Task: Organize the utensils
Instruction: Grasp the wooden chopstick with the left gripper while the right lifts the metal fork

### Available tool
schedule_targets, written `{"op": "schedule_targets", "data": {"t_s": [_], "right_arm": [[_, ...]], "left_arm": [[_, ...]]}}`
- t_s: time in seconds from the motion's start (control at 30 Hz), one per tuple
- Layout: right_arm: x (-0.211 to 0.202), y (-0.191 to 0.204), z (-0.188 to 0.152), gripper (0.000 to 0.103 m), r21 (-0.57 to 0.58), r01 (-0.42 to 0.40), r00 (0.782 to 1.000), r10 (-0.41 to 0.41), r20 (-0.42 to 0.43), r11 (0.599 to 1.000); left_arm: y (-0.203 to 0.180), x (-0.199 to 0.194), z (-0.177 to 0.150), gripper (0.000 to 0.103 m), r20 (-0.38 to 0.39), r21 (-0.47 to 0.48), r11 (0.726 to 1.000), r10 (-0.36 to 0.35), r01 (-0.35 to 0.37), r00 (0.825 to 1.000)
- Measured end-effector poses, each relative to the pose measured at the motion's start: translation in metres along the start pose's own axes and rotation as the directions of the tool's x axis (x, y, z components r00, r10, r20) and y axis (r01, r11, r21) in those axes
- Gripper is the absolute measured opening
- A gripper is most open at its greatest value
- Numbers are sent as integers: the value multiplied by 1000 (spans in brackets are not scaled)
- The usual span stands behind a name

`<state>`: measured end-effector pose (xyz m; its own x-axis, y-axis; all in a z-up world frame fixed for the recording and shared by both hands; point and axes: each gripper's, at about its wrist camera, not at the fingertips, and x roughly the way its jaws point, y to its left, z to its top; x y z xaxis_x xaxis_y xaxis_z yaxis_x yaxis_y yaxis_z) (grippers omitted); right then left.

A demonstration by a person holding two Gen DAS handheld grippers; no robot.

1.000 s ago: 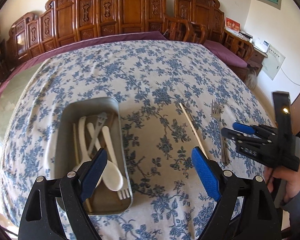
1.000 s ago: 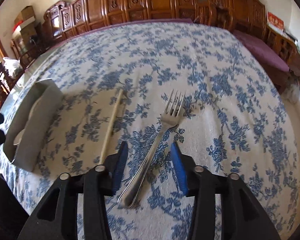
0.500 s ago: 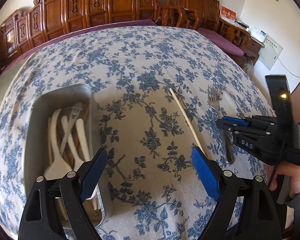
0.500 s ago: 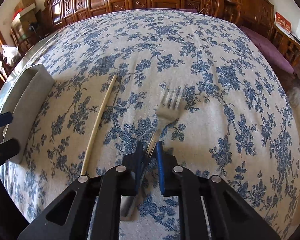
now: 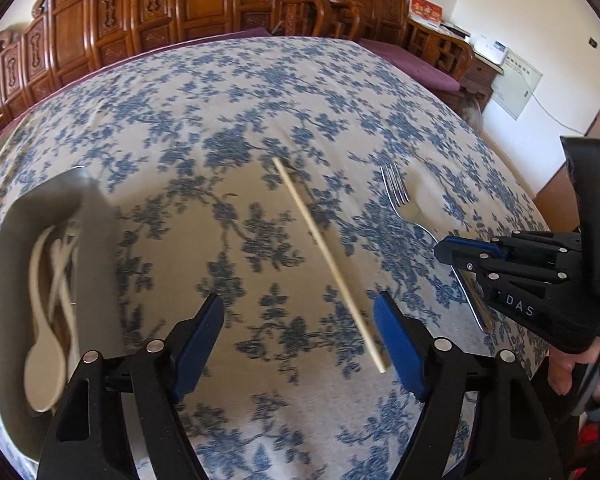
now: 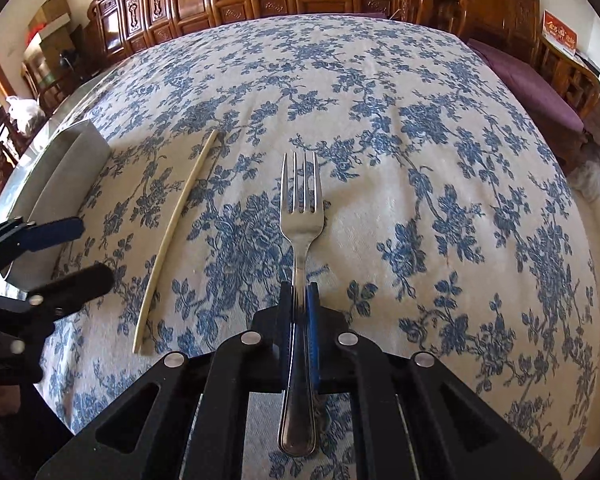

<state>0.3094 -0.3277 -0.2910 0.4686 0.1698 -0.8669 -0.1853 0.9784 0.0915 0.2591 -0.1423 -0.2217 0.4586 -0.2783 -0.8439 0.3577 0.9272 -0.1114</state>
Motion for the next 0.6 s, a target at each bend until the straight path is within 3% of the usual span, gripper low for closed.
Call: {"op": "schedule_targets", "data": {"t_s": [0.3,0.53,0.6], "right_arm": [[-2,-1,-4,9,-17,15,1000,-15,17,1000],[-1,0,-4,10,-27,27,999,-26,28,999],[0,1,-3,10,-30,32,999,-31,30,999]], "left_arm": [[-15,21,2,49,-34,27,999,28,-27,999],[-14,31,9,40,-65,25,999,39,-37,997],[-13,30,9,28,-68,21,999,25,-24,997]]}}
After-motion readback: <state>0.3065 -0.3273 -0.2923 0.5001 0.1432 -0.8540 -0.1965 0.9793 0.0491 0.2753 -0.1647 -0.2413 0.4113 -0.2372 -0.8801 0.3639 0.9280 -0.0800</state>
